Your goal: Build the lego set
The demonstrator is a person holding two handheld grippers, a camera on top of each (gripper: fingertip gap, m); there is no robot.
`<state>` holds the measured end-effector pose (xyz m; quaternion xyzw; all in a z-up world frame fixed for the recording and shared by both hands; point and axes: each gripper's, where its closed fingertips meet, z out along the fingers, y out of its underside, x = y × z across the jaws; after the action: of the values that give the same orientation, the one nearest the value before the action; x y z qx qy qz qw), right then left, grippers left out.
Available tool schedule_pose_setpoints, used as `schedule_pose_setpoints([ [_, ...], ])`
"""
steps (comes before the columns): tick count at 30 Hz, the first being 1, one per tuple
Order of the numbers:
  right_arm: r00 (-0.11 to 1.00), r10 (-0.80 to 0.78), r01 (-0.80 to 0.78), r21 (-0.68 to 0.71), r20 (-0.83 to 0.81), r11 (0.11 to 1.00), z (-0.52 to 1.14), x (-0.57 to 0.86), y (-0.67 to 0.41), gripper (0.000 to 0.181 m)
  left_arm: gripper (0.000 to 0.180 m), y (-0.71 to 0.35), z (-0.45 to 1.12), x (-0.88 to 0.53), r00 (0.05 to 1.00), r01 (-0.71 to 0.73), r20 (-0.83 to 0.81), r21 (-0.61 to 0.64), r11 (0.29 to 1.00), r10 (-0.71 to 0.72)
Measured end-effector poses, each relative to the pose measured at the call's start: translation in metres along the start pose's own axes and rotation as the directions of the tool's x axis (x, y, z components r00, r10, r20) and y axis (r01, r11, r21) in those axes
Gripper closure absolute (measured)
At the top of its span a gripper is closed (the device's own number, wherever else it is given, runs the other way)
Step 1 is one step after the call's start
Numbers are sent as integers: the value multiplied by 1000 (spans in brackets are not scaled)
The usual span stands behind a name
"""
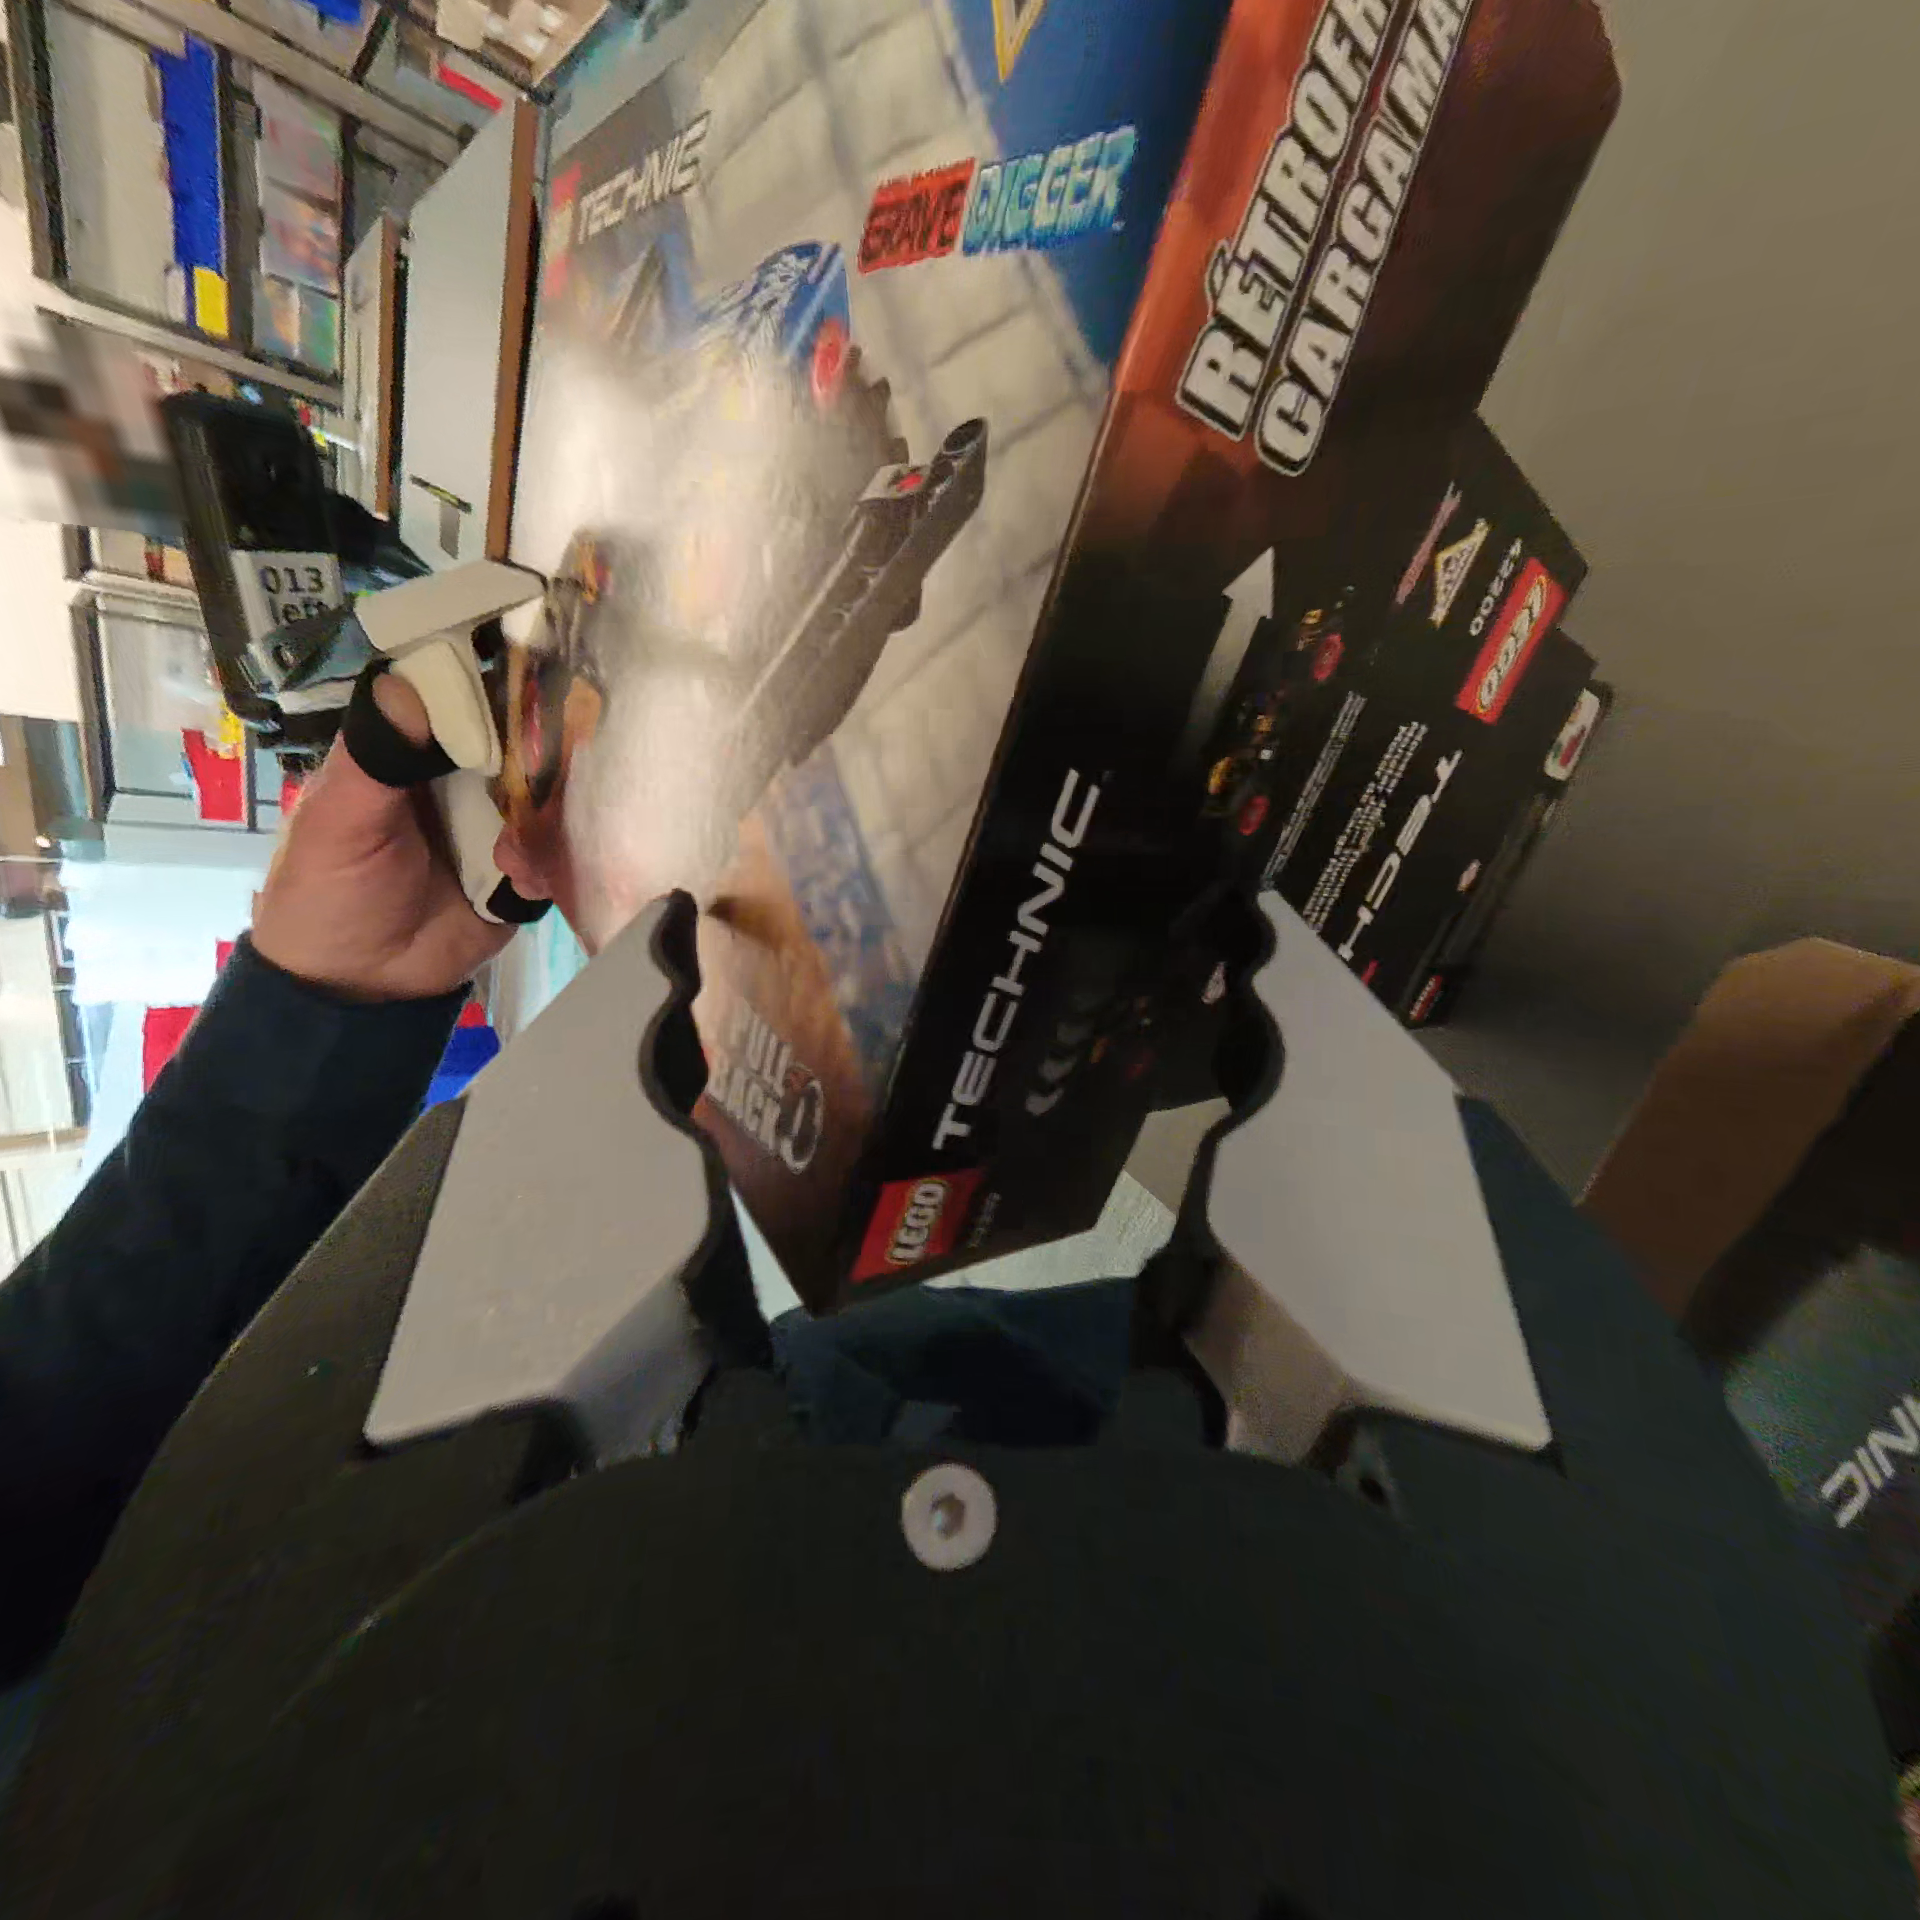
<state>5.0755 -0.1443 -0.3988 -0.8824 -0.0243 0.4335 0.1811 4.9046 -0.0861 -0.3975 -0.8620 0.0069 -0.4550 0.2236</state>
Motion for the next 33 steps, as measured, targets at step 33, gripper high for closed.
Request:
schedule_pose_setpoints([
  [33, 915, 401, -373, 467, 41, 802, -269, 8, 162, 100, 132, 105, 260, 352, 696, -638, -682, -443, 629, 225],
])
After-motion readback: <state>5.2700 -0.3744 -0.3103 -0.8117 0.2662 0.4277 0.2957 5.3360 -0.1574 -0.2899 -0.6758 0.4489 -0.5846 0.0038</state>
